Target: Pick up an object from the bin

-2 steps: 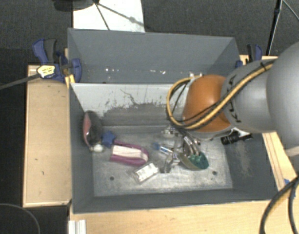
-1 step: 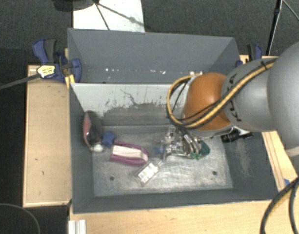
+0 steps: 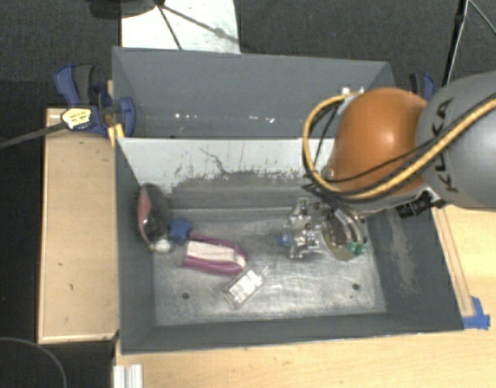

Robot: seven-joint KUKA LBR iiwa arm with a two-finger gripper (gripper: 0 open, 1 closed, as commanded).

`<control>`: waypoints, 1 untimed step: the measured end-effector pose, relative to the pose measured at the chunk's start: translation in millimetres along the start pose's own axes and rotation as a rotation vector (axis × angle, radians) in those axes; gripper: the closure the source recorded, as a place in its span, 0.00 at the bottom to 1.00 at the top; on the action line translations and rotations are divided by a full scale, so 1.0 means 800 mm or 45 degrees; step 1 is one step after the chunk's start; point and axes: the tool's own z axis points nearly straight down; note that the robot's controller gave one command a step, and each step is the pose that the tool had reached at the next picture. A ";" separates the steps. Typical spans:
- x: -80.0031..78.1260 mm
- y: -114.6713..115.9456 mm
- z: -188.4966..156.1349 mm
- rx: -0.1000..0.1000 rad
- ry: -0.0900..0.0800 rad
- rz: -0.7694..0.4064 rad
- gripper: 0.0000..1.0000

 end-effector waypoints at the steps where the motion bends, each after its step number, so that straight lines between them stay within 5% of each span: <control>1: -0.010 -0.003 -0.123 0.000 -0.004 -0.043 1.00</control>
Offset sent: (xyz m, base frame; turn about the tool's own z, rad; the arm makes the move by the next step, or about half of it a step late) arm 0.0048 -0.0027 0.0934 -0.0353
